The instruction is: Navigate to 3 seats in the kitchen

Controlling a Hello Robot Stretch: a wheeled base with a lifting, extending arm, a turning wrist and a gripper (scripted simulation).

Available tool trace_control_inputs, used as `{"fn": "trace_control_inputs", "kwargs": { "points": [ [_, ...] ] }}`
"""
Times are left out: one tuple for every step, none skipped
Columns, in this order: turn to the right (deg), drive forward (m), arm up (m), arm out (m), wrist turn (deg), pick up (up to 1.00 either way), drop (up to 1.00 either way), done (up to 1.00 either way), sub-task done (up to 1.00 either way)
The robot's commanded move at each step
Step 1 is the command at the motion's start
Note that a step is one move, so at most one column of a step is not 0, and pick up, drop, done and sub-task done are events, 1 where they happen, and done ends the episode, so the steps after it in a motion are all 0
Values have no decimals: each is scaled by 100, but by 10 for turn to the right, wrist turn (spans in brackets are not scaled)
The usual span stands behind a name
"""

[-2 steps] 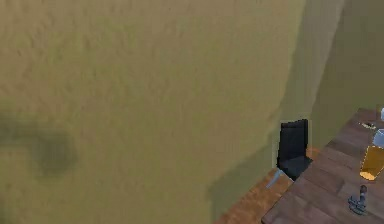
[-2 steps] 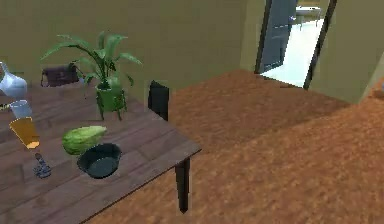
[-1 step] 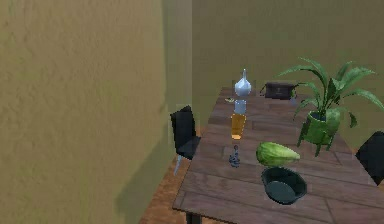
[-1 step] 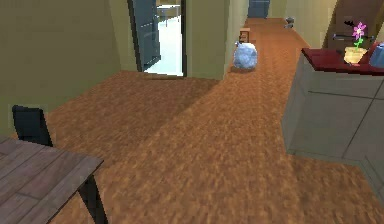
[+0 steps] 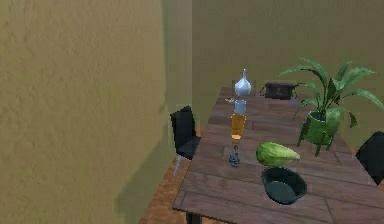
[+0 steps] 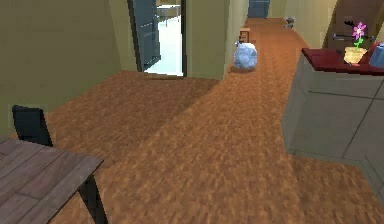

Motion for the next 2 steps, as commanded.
{"fn": "trace_control_inputs", "kwargs": {
  "points": [
    [450,0,0,0,0,0,0,0,0],
    [450,0,0,0,0,0,0,0,0]
  ]
}}
